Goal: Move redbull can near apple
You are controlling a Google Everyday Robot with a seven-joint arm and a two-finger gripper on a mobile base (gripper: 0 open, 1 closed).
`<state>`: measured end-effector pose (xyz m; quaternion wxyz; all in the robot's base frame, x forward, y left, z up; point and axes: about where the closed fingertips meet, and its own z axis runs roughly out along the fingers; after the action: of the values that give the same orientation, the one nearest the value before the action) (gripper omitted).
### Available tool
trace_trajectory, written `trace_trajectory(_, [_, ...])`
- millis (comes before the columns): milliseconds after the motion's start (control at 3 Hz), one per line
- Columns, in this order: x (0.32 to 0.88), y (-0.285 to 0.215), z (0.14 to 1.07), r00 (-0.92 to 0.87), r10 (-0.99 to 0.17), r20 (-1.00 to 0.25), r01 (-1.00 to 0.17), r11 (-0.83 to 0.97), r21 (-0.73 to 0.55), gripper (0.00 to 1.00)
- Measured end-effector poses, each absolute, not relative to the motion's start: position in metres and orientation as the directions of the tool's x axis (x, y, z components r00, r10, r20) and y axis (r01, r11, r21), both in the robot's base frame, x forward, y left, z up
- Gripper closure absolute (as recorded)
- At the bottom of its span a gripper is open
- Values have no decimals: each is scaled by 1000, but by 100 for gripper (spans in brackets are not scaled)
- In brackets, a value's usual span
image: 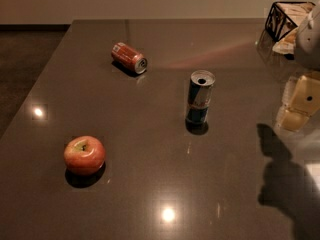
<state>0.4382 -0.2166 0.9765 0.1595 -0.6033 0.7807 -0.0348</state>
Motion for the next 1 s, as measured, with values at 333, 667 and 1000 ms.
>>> trace_trajectory(333, [438,-217,977,-221,-953,-207,-931,270,-247,0])
trace_trajectory(667, [442,-203,967,-200,-944,-263,-943,258,-209,0])
trace_trajectory(1000, [449,-179,951,-174,-917,-359,-952,250,-176,0])
